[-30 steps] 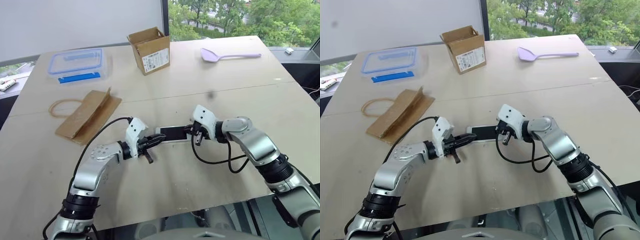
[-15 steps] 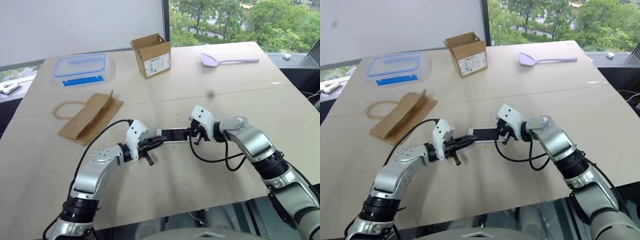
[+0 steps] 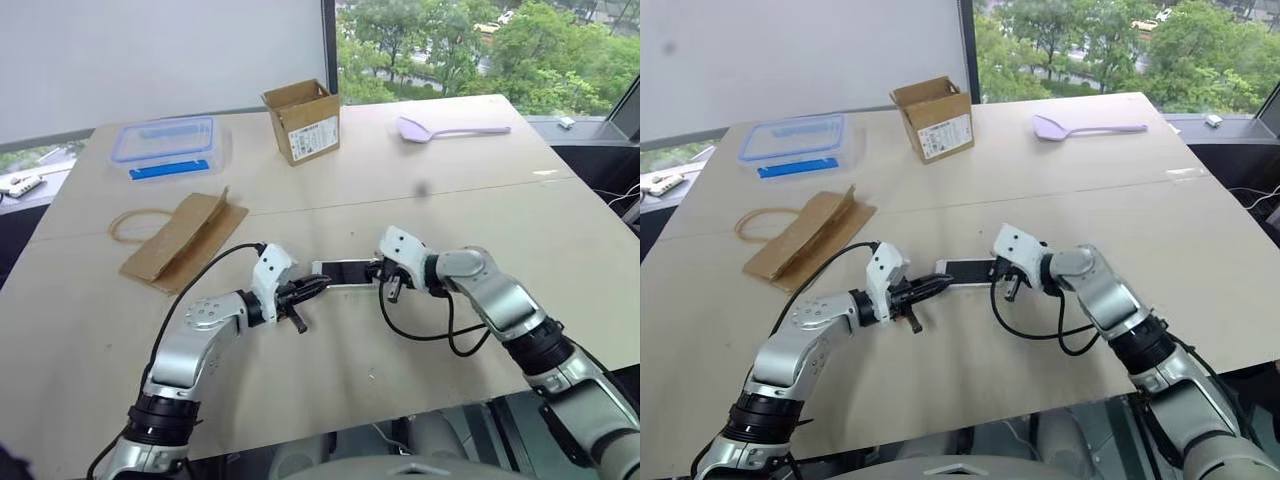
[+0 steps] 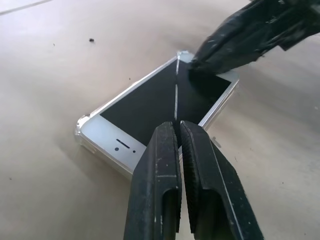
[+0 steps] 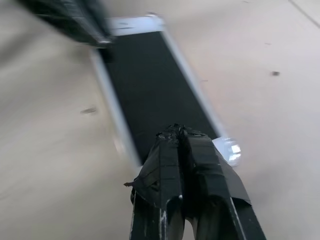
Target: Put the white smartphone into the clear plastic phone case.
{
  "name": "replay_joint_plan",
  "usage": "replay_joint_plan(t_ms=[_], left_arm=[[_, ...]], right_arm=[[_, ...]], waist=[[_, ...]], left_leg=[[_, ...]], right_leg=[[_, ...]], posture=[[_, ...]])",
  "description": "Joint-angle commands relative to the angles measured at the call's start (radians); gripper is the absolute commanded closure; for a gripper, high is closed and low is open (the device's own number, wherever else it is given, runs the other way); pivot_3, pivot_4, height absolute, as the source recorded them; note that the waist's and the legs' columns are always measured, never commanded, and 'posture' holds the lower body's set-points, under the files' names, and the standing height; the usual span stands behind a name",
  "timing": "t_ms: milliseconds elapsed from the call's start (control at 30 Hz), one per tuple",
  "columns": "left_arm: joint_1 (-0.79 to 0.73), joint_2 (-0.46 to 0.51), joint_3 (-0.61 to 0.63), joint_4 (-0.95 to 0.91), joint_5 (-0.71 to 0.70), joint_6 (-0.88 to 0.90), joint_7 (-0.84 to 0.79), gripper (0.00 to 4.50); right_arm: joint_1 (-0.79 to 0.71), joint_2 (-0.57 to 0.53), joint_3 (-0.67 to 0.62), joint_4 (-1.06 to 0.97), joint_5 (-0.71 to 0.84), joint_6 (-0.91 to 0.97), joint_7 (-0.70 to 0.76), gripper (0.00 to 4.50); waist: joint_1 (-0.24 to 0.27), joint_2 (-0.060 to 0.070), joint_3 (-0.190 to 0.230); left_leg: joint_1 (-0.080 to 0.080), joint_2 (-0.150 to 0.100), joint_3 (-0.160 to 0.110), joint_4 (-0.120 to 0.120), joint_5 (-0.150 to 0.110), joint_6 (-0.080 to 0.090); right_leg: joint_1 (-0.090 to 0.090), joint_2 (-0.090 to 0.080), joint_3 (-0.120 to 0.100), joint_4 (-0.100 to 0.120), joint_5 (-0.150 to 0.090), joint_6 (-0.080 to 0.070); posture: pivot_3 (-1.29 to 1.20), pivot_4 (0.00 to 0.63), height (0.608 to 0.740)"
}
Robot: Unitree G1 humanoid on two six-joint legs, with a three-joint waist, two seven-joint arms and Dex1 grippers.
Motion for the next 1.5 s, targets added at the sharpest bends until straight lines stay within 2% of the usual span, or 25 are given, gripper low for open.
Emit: replay_joint_plan(t_ms=[33,333,667,800,900,1000,1100,1167,1233,1267,1300,1367,1500], left_arm=[[-0.009,-0.008,-0.012,-0.019,0.002,-0.002,0.005,4.3],[-0.026,0.009,0.005,-0.028,-0.012,0.014,0.002,4.3],[-0.02,0.004,-0.004,-0.035,-0.012,0.017,0.007,4.3],[-0.027,0.004,-0.009,-0.024,-0.009,0.015,0.002,4.3],[-0.036,0.002,-0.012,-0.027,-0.01,0.022,0.004,4.3],[-0.034,-0.001,-0.002,-0.04,-0.015,0.025,0.014,4.3],[-0.023,-0.019,0.019,-0.06,-0.024,0.0,0.033,4.3],[-0.018,-0.042,0.037,-0.077,-0.039,-0.016,0.048,4.3],[-0.016,-0.07,0.068,-0.092,-0.073,-0.003,0.067,4.3],[-0.013,-0.081,0.086,-0.102,-0.1,0.01,0.069,4.5],[-0.007,-0.088,0.101,-0.114,-0.124,0.018,0.068,4.22],[0.006,-0.088,0.117,-0.134,-0.153,0.026,0.06,3.77],[0.059,-0.061,0.154,-0.175,-0.207,0.038,0.038,1.83]], right_arm=[[0.068,-0.061,0.13,0.082,-0.08,0.023,0.055,4.5],[0.056,-0.033,0.111,0.173,-0.116,0.084,-0.004,4.5],[0.02,0.148,-0.145,0.167,0.092,0.394,-0.094,4.5],[-0.006,0.149,-0.105,0.2,0.081,0.461,-0.12,4.5],[0.009,0.117,-0.039,0.203,0.038,0.379,-0.123,4.5],[0.034,0.144,-0.12,0.147,0.081,0.322,-0.152,4.5],[0.103,0.18,-0.238,0.033,0.136,0.131,-0.17,4.5],[0.142,0.172,-0.244,-0.015,0.083,-0.023,-0.215,4.5],[0.179,0.166,-0.29,-0.069,0.141,-0.057,-0.181,4.5],[0.201,0.162,-0.318,-0.097,0.174,-0.055,-0.17,3.91],[0.222,0.15,-0.333,-0.127,0.192,-0.067,-0.158,3.62],[0.255,0.123,-0.345,-0.172,0.198,-0.09,-0.15,2.76],[0.349,0.036,-0.41,-0.296,0.229,-0.106,-0.133,0.73]], waist=[[0.0,0.0,0.0],[-0.001,-0.001,-0.001],[-0.002,0.002,0.003],[-0.002,0.003,0.004],[-0.002,0.003,0.004],[-0.002,0.003,0.004],[0.001,0.002,0.009],[0.0,0.004,0.015],[0.0,0.004,0.018],[0.001,0.003,0.021],[0.001,0.002,0.023],[0.001,0.002,0.027],[0.0,0.002,0.035]], left_leg=[[0.0,0.0,0.0,0.0,0.0,0.0],[0.003,0.004,0.0,0.0,0.0,0.0],[0.004,0.006,0.001,0.0,0.0,0.0],[-0.002,0.005,0.001,-0.001,0.0,0.0],[-0.002,0.005,0.001,-0.003,0.0,0.0],[-0.002,0.005,0.001,-0.003,0.0,0.0],[-0.003,0.005,0.0,-0.003,0.0,0.0],[-0.007,0.005,0.001,-0.003,0.0,0.0],[-0.016,0.004,0.002,-0.002,0.0,0.0],[-0.02,0.004,0.001,-0.001,0.0,-0.001],[-0.022,0.004,0.001,-0.001,0.001,-0.001],[-0.024,0.004,0.001,-0.001,0.001,-0.001],[-0.025,0.003,0.001,-0.003,0.0,-0.001]], right_leg=[[0.0,0.0,0.0,0.0,0.0,0.0],[0.001,0.0,0.0,0.0,0.0,0.0],[0.001,0.001,0.0,0.0,0.0,0.0],[-0.004,0.001,0.0,0.0,0.0,0.0],[-0.004,0.001,0.0,-0.001,0.0,0.0],[-0.004,0.001,0.0,-0.001,0.0,-0.001],[-0.006,0.001,0.0,-0.001,0.0,-0.001],[-0.008,0.001,0.0,-0.001,0.0,0.0],[-0.016,0.001,0.001,-0.001,0.0,0.0],[-0.02,0.001,0.0,-0.001,0.002,0.004],[-0.022,0.001,0.0,-0.001,0.004,0.001],[-0.023,0.001,0.0,-0.001,0.005,0.0],[-0.023,0.0,0.0,-0.004,0.005,0.0]], posture=[[0.0,0.15,0.74],[0.0,0.15,0.74],[0.0,0.15,0.74],[0.0,0.15,0.74],[0.0,0.15,0.74],[0.0,0.15,0.74],[0.0,0.15,0.74],[0.0,0.15,0.74],[0.0,0.15,0.74],[0.0,0.15,0.74],[0.0,0.15,0.74],[0.0,0.15,0.74],[0.0,0.15,0.74]])
